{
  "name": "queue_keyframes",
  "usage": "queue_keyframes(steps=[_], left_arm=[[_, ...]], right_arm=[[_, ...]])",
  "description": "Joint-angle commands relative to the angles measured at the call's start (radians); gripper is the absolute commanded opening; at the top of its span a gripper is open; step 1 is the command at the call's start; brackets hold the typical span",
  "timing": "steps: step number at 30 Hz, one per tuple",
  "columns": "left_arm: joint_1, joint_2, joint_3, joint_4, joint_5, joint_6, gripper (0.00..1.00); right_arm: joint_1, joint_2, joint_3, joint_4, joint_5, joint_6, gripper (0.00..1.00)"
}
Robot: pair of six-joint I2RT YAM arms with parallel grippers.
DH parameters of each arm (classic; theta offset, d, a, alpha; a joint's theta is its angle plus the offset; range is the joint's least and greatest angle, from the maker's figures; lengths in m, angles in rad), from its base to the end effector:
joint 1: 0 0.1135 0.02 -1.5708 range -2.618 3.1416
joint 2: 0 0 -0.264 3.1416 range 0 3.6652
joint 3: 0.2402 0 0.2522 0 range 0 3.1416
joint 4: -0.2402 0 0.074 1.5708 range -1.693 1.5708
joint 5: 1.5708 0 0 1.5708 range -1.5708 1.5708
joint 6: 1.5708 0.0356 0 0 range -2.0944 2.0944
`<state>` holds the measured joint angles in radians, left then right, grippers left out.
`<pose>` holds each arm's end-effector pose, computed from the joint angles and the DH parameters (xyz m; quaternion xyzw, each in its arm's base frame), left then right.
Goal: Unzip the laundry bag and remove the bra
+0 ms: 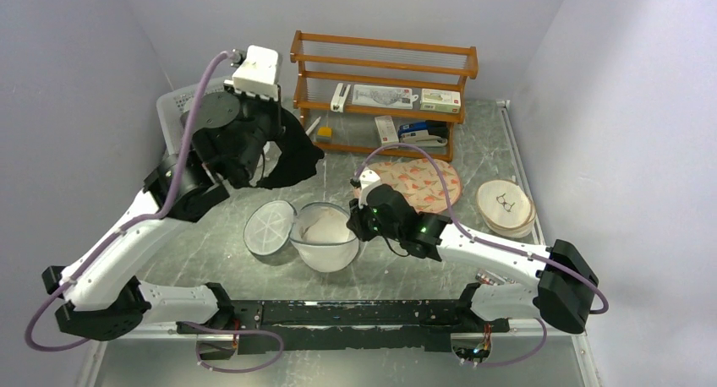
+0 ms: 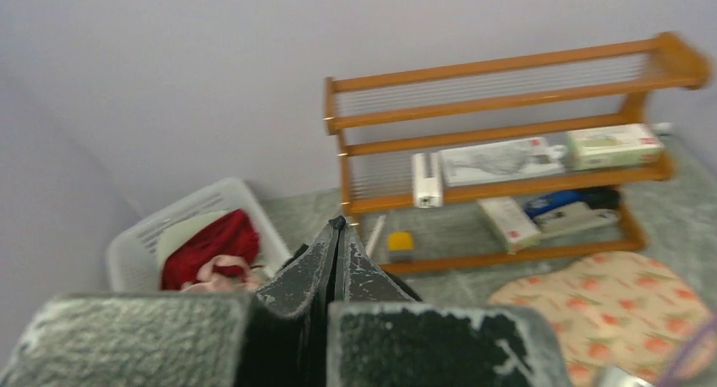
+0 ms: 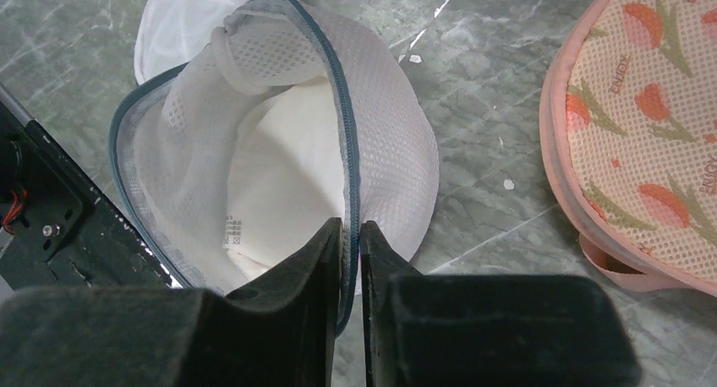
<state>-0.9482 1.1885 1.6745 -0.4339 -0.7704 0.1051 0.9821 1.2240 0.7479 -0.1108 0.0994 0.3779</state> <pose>0.1423 -0.1557 0.5311 0.0851 0.6885 -0.0390 0.7191 0.1510 0.2198 0.2422 -0.2395 0.8474 0.2626 0.3944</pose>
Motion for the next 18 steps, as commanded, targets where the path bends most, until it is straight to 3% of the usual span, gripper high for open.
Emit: queue_keyframes(steps=[1, 9, 13, 18], left_arm=[[0.109, 0.048, 0.055, 0.033, -0.084, 0.037, 0.07], [0.540, 0.199, 0.248, -0.079, 0.210, -0.129, 0.07], [0.641, 0.327, 0.362, -0.110, 0.209, -0.169, 0.07], [0.778, 0.378, 0.315, -0.003, 0.313, -0.207, 0.07]], right_arm=[[0.001, -0.003, 0.043, -0.030, 0.008, -0.016, 0.15], [0.000, 0.006, 0.067, -0.046, -0.003, -0.031, 0.21], [0.000, 0.009, 0.074, -0.048, -0.014, -0.027, 0.21], [0.000, -0.002, 0.066, -0.042, -0.027, -0.001, 0.20]])
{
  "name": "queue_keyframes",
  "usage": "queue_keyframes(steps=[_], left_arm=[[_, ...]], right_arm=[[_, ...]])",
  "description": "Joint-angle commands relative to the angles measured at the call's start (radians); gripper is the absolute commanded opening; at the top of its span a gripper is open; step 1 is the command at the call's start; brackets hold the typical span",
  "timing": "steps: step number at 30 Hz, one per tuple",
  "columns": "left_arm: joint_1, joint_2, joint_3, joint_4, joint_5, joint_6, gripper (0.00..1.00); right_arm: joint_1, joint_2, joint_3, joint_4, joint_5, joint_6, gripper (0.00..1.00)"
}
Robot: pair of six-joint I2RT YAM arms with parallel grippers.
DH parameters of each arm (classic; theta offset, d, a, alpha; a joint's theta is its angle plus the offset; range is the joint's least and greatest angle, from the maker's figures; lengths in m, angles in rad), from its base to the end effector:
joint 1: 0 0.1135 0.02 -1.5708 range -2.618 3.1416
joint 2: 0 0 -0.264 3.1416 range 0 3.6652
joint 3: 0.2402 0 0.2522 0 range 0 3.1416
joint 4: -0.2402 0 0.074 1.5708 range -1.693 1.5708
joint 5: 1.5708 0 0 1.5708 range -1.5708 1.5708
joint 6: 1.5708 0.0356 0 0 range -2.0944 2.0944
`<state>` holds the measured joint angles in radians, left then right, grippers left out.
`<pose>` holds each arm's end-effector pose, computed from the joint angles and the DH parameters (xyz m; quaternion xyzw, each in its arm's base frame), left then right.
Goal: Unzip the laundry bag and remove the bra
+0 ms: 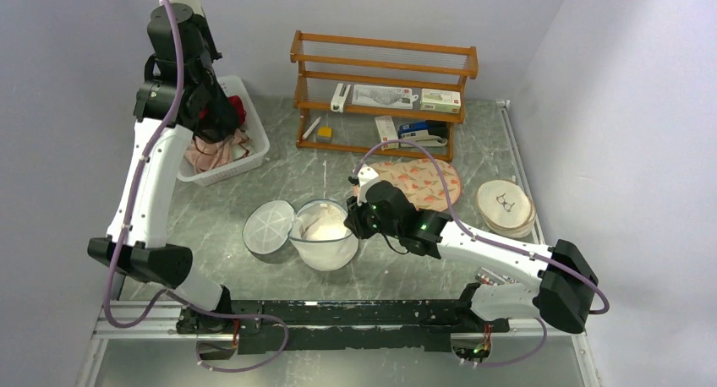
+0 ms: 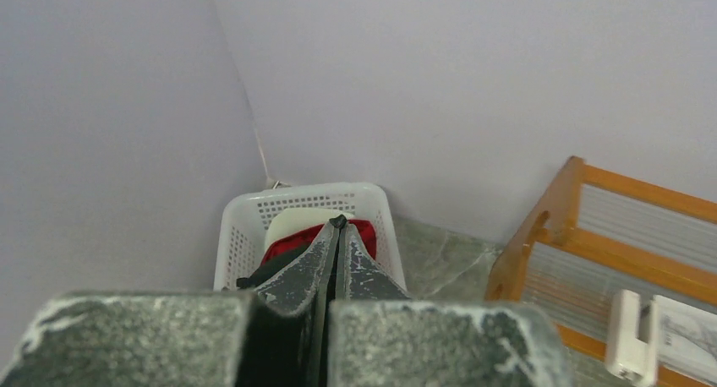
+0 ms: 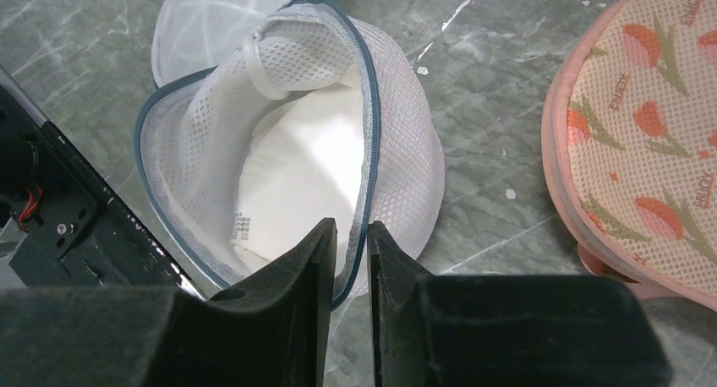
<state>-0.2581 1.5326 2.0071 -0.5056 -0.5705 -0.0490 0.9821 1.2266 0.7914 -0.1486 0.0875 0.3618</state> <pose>0.2991 -0.0591 0.5394 -0.1229 0.7057 0.0975 0.6909 0.1523 0.2225 0.2528 -0.2488 0.8442 0.2645 0.3944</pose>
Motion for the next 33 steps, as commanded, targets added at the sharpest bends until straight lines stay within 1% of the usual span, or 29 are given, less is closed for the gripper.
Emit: queue_keyframes(steps=[1, 4, 6, 10, 12, 17, 23, 25, 27, 31, 33], left_arm=[[0.108, 0.055, -0.017, 0.078, 0.126, -0.056, 0.07], [0.169, 0.126, 0.011, 0.053, 0.169, -0.089, 0.07], [0.202, 0.145, -0.019, 0.066, 0.211, -0.120, 0.07], [0.235, 0.133, -0.233, 0.199, 0.283, -0.137, 0.07], [0.252, 0.156, -0.282, 0.210, 0.322, -0.155, 0.07], [0.275, 0.250, -0.392, 0.223, 0.343, -0.184, 0.07], [0.356, 0.296, -0.548, 0.292, 0.505, -0.257, 0.07], [0.366, 0.309, -0.571, 0.314, 0.559, -0.260, 0.07], [0.369, 0.330, -0.560, 0.302, 0.597, -0.253, 0.07], [0.369, 0.339, -0.556, 0.299, 0.631, -0.258, 0.07], [0.370, 0.325, -0.568, 0.309, 0.638, -0.251, 0.10]], right_arm=[[0.000, -0.007, 0.020, -0.005, -0.018, 0.020, 0.20], [0.000, -0.017, 0.011, -0.008, -0.021, 0.030, 0.20], [0.000, -0.023, 0.006, -0.007, -0.024, 0.036, 0.20], [0.000, -0.029, 0.002, -0.010, -0.028, 0.044, 0.20], [0.000, -0.029, 0.001, -0.010, -0.030, 0.045, 0.20], [0.000, -0.022, 0.003, -0.005, -0.034, 0.042, 0.20], [-0.001, -0.013, 0.019, -0.016, -0.038, 0.032, 0.20], [0.000, -0.010, 0.019, -0.018, -0.037, 0.031, 0.20], [0.000, -0.005, 0.013, -0.010, -0.040, 0.035, 0.20], [0.000, 0.006, 0.000, 0.007, -0.049, 0.050, 0.20], [0.000, 0.008, -0.006, 0.020, -0.061, 0.059, 0.20]])
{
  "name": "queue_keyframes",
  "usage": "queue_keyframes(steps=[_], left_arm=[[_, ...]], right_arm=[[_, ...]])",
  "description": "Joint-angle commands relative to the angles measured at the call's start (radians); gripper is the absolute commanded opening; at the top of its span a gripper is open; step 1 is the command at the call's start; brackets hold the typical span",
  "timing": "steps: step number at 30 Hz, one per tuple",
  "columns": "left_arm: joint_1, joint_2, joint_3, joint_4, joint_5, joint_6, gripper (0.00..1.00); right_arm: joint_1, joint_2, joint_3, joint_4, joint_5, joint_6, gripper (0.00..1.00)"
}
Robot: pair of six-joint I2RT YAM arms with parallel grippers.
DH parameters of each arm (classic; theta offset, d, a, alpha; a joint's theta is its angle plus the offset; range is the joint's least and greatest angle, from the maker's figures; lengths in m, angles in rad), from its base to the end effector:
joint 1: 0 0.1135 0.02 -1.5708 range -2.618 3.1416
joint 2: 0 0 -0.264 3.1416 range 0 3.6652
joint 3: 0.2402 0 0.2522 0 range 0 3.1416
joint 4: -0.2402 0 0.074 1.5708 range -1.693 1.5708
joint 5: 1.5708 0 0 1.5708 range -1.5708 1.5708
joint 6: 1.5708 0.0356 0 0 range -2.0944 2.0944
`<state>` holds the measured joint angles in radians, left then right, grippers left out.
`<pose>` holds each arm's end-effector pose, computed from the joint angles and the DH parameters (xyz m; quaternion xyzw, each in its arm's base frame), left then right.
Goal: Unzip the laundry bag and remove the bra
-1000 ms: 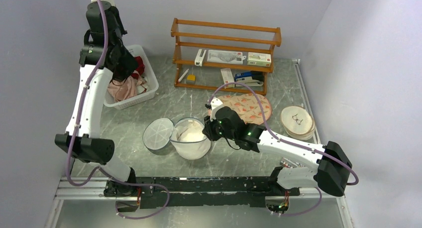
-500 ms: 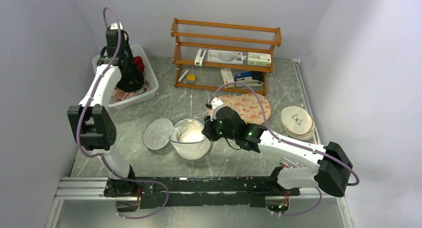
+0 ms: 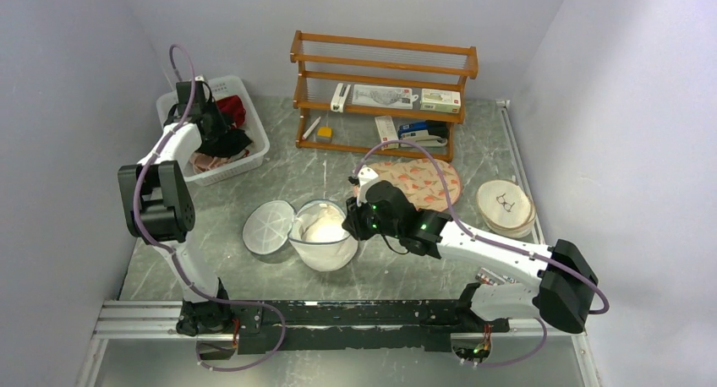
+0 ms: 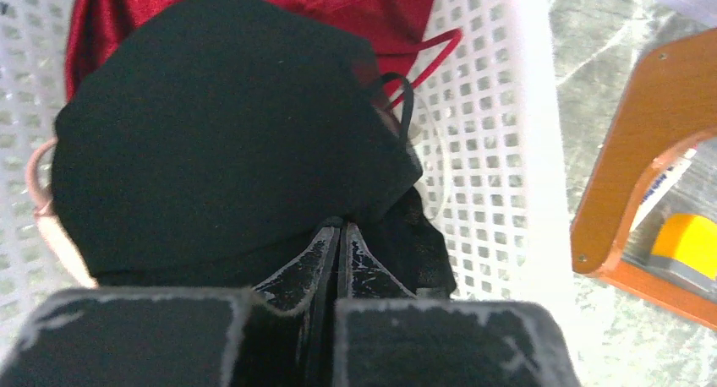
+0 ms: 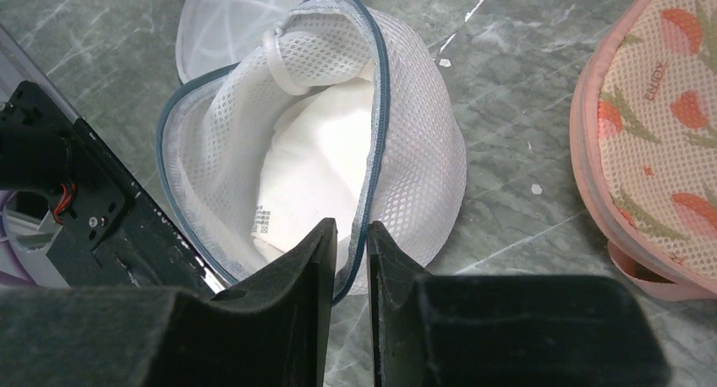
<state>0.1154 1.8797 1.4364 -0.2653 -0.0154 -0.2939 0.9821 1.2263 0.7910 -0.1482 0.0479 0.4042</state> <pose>0.4276 0.0501 0.2428 -0.1878 0.8889 -0.0303 0.4168 0.1512 0.2233 0.2527 -0.2400 0.8471 0.2865 0.3779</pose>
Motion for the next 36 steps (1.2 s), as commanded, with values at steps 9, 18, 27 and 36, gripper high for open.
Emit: queue_keyframes(steps=[9, 18, 27, 36], left_arm=[[-0.004, -0.230, -0.126, 0.183, 0.001, 0.009, 0.62], [-0.065, -0.563, -0.302, 0.185, 0.112, -0.106, 1.00], [-0.105, -0.943, -0.690, 0.063, 0.488, -0.253, 0.98], [-0.389, -1.154, -0.873, 0.035, 0.568, -0.384, 0.81]], right_arm=[[0.000, 0.030, 0.028, 0.006, -0.033, -0.003, 0.20], [0.000, -0.011, -0.013, 0.034, -0.008, 0.018, 0.20], [-0.001, -0.026, -0.094, 0.146, 0.000, 0.047, 0.17], [-0.002, -0.032, -0.138, 0.210, -0.044, 0.064, 0.14]])
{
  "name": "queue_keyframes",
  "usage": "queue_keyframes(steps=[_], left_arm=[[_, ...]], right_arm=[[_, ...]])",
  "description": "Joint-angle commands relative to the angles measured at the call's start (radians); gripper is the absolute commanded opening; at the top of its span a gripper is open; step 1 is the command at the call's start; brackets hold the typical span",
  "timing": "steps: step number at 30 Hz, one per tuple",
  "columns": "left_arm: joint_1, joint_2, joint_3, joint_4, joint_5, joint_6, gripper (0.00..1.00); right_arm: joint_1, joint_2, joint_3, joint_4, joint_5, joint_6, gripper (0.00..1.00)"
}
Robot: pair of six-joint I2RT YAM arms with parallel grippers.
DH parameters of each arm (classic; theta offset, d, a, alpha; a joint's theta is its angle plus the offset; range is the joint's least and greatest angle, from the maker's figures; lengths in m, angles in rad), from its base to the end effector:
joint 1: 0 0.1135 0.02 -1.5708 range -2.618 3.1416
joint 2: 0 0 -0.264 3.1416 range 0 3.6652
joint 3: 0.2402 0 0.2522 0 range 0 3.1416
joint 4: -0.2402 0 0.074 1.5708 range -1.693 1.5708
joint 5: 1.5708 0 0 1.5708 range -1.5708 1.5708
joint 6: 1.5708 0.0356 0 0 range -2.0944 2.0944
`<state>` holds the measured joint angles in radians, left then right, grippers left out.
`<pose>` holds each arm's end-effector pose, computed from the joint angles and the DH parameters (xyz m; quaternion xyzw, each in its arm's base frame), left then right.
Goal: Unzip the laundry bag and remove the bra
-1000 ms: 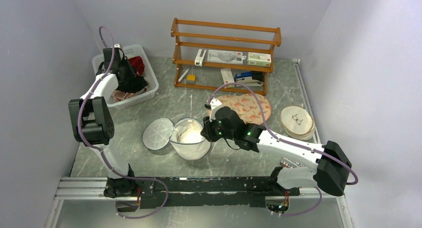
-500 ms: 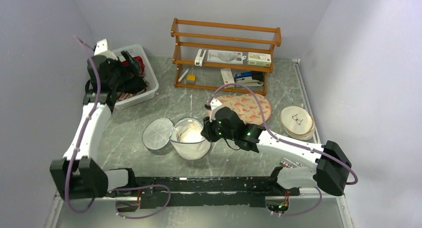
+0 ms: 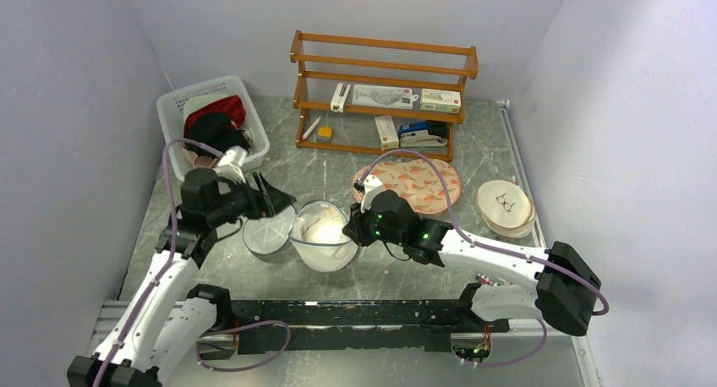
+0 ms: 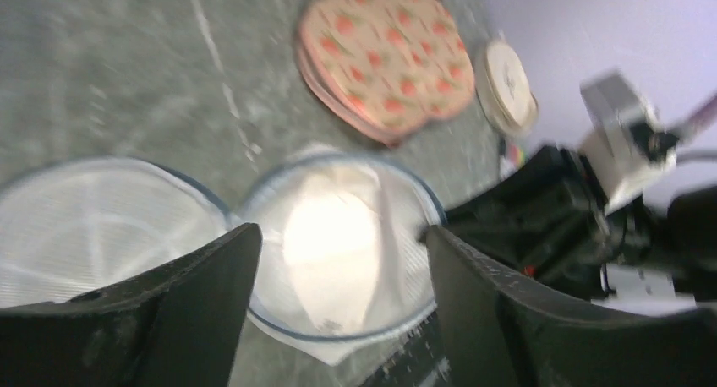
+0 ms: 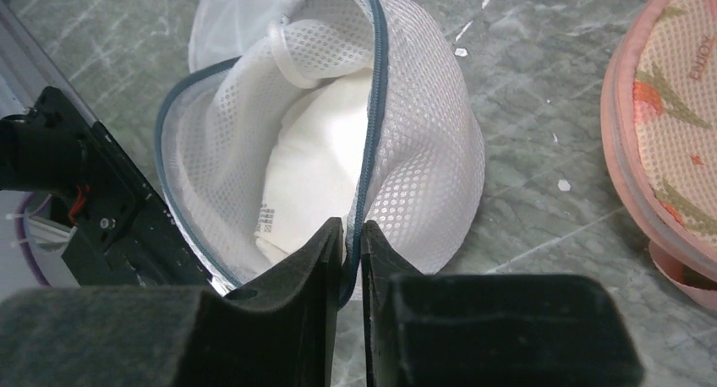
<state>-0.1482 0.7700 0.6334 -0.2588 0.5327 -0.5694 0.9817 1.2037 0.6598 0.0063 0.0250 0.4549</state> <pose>0.1733 -0.0442 0.2830 -0.0251 0.8156 -0.3929 0.4239 0.1452 0.2157 0.2284 -0.2204 0.8411 0.3168 0.3790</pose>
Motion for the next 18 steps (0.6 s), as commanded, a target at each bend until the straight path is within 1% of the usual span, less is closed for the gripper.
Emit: queue_keyframes(steps=[1, 3, 5, 6, 8, 10, 12, 13, 15, 17, 18], left_arm=[[-0.172, -0.048, -0.088, 0.050, -0.011, -0.131, 0.72], [-0.264, -0.024, -0.108, 0.084, -0.073, -0.150, 0.63], [-0.371, 0.032, -0.098, 0.096, -0.139, -0.150, 0.53], [-0.413, 0.063, -0.080, 0.087, -0.187, -0.141, 0.50], [-0.497, 0.133, -0.017, 0.036, -0.337, -0.112, 0.42], [-0.556, 0.196, 0.031, 0.002, -0.451, -0.091, 0.37], [-0.594, 0.261, 0.054, 0.006, -0.520, -0.089, 0.28], [-0.603, 0.295, 0.060, 0.015, -0.536, -0.098, 0.27], [-0.620, 0.359, 0.065, 0.047, -0.563, -0.114, 0.27], [-0.627, 0.392, 0.054, 0.096, -0.580, -0.136, 0.31], [-0.628, 0.405, 0.045, 0.130, -0.582, -0.142, 0.35]], right_arm=[[-0.002, -0.008, -0.011, 0.062, -0.027, 0.020, 0.13], [-0.002, -0.002, -0.015, 0.072, -0.040, 0.029, 0.12], [-0.002, 0.003, -0.015, 0.077, -0.049, 0.037, 0.12], [-0.002, 0.006, -0.012, 0.077, -0.053, 0.037, 0.11], [-0.002, 0.010, -0.005, 0.073, -0.058, 0.036, 0.11], [-0.001, 0.012, 0.000, 0.068, -0.058, 0.036, 0.10], [-0.002, 0.011, 0.000, 0.065, -0.058, 0.036, 0.10], [-0.002, 0.011, -0.002, 0.066, -0.059, 0.037, 0.10], [-0.002, 0.010, -0.006, 0.065, -0.060, 0.039, 0.10], [-0.002, 0.008, -0.010, 0.066, -0.062, 0.043, 0.09], [0.000, 0.006, -0.013, 0.068, -0.064, 0.046, 0.09]])
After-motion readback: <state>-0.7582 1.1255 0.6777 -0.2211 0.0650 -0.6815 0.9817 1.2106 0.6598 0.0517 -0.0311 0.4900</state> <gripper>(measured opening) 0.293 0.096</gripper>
